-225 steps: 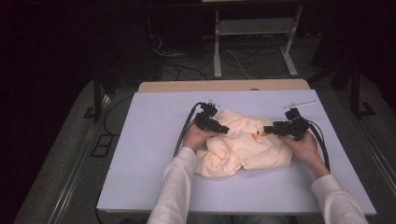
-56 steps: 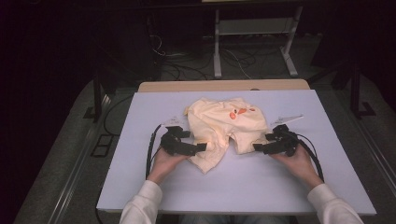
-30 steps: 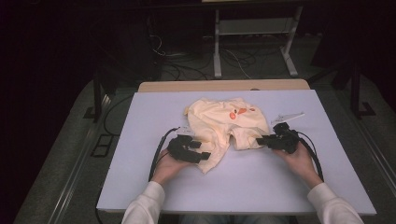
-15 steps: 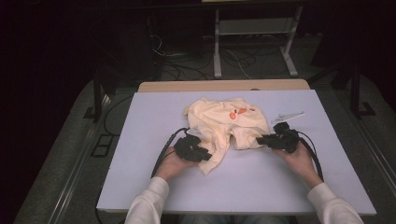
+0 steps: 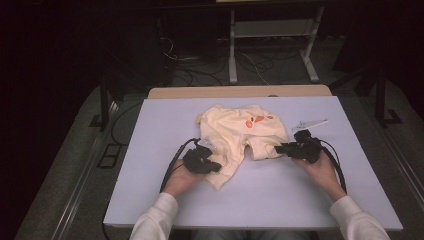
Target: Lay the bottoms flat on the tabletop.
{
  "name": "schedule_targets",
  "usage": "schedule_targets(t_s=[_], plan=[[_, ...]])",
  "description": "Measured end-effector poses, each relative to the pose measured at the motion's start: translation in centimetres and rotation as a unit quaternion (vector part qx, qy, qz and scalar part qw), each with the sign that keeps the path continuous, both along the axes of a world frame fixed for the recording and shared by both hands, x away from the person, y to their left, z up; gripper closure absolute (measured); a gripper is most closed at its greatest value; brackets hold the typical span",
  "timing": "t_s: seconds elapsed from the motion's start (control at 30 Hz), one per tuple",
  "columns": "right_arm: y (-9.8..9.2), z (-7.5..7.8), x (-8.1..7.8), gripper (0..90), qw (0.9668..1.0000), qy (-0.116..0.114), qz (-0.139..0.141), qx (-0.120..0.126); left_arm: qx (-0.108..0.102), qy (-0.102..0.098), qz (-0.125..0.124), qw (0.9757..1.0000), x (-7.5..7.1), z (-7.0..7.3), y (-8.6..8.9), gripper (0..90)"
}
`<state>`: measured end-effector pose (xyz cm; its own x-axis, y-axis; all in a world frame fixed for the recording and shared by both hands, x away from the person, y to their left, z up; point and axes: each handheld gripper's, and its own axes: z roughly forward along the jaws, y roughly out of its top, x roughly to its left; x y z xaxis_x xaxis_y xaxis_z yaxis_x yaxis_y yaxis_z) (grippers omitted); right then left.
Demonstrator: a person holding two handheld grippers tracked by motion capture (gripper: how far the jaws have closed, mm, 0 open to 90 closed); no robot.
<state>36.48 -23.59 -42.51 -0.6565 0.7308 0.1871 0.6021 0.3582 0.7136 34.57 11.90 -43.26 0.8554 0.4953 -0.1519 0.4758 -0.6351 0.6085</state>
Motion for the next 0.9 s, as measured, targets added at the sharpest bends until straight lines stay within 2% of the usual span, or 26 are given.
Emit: schedule_targets(t_s=[0.07,0.27,0.43,0.63,0.8,0.9], plan=[[0.0,0.0,0.0,78.6,1.0000,0.001,0.000,0.000,-0.008,0.008,0.007,0.9999,-0.4,0.0,0.7,87.9],[0.1,-0.1,0.1,78.6,1.0000,0.005,0.002,-0.003,-0.015,0.018,0.017,0.9996,-1.4,-0.1,2.3,87.8],[0.0,0.0,0.1,78.6,1.0000,0.009,0.002,0.000,-0.014,0.022,0.016,0.9995,-2.0,0.1,2.9,87.7],[0.0,0.3,0.1,78.6,0.9998,0.017,0.012,0.006,-0.031,0.030,0.026,0.9987,-2.1,-0.1,3.4,86.3],[-0.1,1.6,-0.1,78.9,0.9992,0.017,0.021,0.030,-0.032,0.029,0.028,0.9987,-2.1,-0.1,3.3,84.1],[0.1,2.8,0.3,79.2,0.9980,0.013,0.025,0.056,-0.036,0.031,0.031,0.9984,-1.9,-0.3,3.4,83.0]])
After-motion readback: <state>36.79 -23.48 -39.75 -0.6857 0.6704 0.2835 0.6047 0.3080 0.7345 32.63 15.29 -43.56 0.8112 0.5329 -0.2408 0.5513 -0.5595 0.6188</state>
